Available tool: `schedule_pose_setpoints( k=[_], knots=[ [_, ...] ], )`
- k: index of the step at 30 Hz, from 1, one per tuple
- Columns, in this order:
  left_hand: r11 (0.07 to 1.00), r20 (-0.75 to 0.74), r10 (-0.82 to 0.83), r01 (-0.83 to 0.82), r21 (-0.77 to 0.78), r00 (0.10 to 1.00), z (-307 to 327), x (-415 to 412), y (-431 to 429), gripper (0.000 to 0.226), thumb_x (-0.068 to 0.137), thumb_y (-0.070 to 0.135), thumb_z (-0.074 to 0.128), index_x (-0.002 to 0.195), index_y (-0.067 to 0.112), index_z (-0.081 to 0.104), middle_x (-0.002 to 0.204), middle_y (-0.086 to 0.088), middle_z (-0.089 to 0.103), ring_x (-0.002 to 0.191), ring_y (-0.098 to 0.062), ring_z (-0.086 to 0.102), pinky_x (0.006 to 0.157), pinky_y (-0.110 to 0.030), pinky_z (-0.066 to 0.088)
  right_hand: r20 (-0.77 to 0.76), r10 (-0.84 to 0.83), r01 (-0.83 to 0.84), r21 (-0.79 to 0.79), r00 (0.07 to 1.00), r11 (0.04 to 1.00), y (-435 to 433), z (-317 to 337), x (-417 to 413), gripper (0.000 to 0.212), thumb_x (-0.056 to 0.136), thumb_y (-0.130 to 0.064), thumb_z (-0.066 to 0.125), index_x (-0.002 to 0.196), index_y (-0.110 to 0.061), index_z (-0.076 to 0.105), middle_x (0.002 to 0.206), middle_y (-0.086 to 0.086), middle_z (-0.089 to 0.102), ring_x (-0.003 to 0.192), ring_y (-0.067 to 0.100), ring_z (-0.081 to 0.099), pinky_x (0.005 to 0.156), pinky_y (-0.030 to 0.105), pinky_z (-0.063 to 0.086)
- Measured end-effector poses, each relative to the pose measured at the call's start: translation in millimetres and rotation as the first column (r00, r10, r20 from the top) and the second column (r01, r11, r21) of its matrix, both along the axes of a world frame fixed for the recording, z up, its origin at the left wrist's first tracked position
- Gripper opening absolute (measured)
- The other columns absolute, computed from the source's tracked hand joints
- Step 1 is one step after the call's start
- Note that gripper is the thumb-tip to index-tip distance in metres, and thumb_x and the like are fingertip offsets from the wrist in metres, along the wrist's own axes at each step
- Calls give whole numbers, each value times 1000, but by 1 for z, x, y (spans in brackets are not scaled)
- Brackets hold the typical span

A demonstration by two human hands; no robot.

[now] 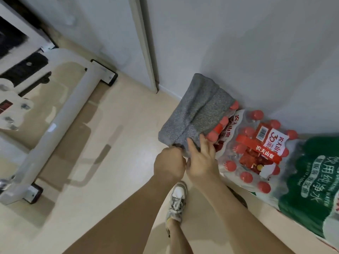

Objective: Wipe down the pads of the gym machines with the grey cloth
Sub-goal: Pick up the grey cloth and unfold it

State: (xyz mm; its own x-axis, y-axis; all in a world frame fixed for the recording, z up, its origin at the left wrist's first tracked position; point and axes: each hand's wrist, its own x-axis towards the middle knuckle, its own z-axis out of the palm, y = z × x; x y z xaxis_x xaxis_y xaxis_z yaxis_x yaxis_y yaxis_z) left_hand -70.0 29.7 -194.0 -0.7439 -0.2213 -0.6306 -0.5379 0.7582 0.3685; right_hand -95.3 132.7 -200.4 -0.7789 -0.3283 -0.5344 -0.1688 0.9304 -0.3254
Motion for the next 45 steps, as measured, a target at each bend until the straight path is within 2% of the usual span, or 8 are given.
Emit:
schedule_pose_setpoints(
  k=[7,13,19,25,31,37,41,45],
  knots=[
    [516,-18,787,-643,566,616,71,-12,-28,35,86,-3,45,70,23,62,74,4,61,68,-10,57,60,-20,47,222,-510,551,-202,831,810,-12,40,-25,59,76,-16,65,129,-29,44,140,7,39,126,30,40,100,47,42],
    [246,163,765,-516,821,623,193,-8,-68,29,76,-6,35,74,11,59,81,-17,69,69,-22,62,57,-23,47,493,-12,367,-631,870,683,-44,151,-50,41,80,-2,63,108,-32,63,112,-6,65,109,8,60,93,29,46],
    [278,47,716,-346,896,697,314,37,-107,22,77,2,50,83,4,72,75,-4,71,68,-14,65,63,-22,52,415,293,27,-614,862,789,-89,251,-40,34,74,-2,62,80,-35,61,85,-21,64,82,-2,59,71,19,43],
    [143,-14,866,-220,965,501,416,127,-152,22,80,-1,56,75,8,75,66,-6,70,56,-13,65,53,-21,52,281,446,-151,-681,850,716,-168,314,28,5,79,-1,63,82,-2,59,72,17,60,64,14,55,62,36,50],
    [43,52,931,-251,967,361,458,235,-204,20,84,9,58,98,11,73,87,-21,67,68,-25,65,63,-30,54,150,313,-78,-786,938,613,-238,358,100,21,76,-6,49,69,-24,42,63,9,41,61,23,42,63,54,50],
    [636,-468,732,-744,207,496,453,335,-257,9,84,25,71,87,33,72,81,20,72,83,-4,66,81,-30,53,-291,538,-606,-491,791,626,-268,386,124,13,91,-33,54,89,-32,42,58,-5,49,58,15,50,56,34,39],
    [497,-631,691,-865,61,352,438,367,-281,12,90,25,58,79,29,59,70,10,65,66,-8,60,53,-21,48,-311,711,-776,-222,630,591,-293,399,130,18,88,-45,53,73,-37,50,57,-16,49,63,10,49,55,30,34],
    [144,-500,863,-914,380,-71,424,376,-306,15,95,21,46,86,17,58,81,4,60,72,-10,54,50,-7,39,-64,581,-558,-380,811,737,-313,404,141,19,87,-14,60,73,-24,69,51,-15,52,55,8,47,52,26,33]
  ],
)
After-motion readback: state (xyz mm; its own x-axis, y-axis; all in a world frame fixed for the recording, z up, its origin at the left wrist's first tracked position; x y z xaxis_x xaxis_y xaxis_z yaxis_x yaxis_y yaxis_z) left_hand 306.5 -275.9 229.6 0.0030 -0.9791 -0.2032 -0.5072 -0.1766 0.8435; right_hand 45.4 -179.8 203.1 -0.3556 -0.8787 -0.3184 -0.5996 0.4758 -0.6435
